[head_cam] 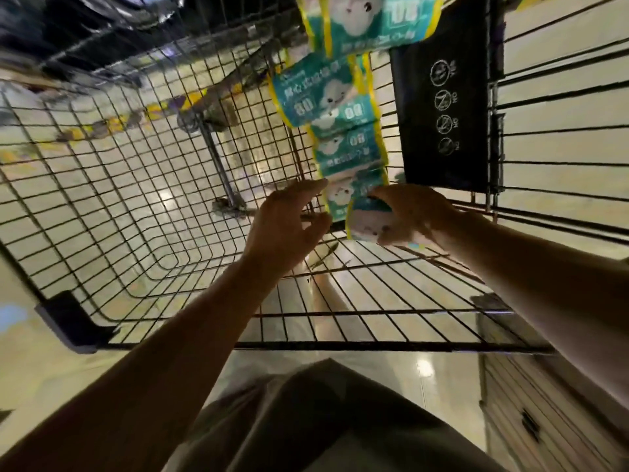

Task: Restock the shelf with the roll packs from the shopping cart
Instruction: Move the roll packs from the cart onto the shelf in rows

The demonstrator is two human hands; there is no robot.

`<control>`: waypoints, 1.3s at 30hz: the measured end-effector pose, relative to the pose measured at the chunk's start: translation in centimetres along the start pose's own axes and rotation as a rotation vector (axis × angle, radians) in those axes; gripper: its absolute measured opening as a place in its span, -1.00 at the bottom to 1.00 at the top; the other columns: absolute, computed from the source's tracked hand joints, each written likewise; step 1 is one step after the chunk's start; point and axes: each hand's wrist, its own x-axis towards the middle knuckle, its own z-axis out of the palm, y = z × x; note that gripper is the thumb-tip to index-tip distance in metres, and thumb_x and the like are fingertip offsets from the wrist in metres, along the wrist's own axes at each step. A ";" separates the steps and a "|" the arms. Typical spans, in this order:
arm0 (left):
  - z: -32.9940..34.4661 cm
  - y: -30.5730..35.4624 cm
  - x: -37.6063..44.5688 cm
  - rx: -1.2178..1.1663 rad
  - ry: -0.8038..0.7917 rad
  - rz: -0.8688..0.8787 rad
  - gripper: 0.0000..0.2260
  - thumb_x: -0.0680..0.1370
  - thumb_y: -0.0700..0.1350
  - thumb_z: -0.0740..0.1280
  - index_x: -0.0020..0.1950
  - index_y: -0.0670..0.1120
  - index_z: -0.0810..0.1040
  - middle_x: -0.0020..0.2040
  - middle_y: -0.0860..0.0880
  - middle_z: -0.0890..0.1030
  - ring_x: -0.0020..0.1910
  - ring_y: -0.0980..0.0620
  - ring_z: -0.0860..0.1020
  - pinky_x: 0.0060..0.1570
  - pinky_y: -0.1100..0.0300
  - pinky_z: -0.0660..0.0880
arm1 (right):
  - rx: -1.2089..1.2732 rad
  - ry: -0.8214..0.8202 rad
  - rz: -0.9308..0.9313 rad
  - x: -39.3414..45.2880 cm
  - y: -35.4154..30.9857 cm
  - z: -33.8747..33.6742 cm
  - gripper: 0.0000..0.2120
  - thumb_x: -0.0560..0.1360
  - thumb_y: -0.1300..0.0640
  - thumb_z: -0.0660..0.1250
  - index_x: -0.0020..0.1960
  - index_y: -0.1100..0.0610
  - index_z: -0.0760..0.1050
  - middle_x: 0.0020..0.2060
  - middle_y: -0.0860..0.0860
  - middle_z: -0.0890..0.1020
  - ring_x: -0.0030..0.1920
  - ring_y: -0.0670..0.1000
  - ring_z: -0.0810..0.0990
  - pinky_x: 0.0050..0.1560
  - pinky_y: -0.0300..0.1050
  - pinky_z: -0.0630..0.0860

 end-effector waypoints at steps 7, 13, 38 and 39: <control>-4.1 0.8 0.8 -0.166 -0.214 0.187 -0.15 0.35 -0.12 0.62 0.54 -0.12 0.27 0.35 0.06 0.39 0.27 0.30 0.36 0.13 0.58 0.34 | 0.865 -0.020 -0.151 -3.8 -3.5 -7.1 -0.53 0.31 0.20 0.61 0.13 0.11 0.48 -0.04 -0.05 0.67 0.01 0.05 0.68 -0.10 -0.18 0.64; -7.8 2.6 2.6 -0.154 -0.065 0.150 -0.19 0.22 0.00 0.67 0.42 -0.01 0.43 0.26 0.10 0.56 0.19 0.10 0.55 0.14 0.26 0.50 | 1.298 0.050 -0.169 -5.7 -4.6 -10.4 -0.84 0.48 0.13 0.45 0.06 0.06 0.60 -0.14 -0.05 0.73 -0.11 -0.06 0.70 -0.03 -0.18 0.63; -7.6 4.8 5.2 -0.946 0.129 -0.397 -0.37 0.39 0.05 0.51 0.37 -0.11 0.40 0.22 -0.10 0.62 0.06 0.00 0.68 -0.02 -0.07 0.65 | 1.639 0.538 -0.222 -3.0 -6.8 -10.5 -0.75 0.46 0.23 0.45 0.13 0.15 0.56 -0.02 0.07 0.71 -0.01 0.08 0.72 -0.06 0.00 0.64; -7.8 5.0 5.5 -0.965 0.132 -0.409 -0.43 0.44 -0.01 0.49 0.39 -0.11 0.40 0.22 -0.10 0.62 0.04 0.03 0.69 -0.05 -0.03 0.66 | 1.671 0.509 -0.228 -3.1 -6.9 -10.4 -0.78 0.50 0.28 0.41 0.13 0.16 0.55 -0.04 0.06 0.71 -0.04 0.07 0.72 -0.09 -0.03 0.64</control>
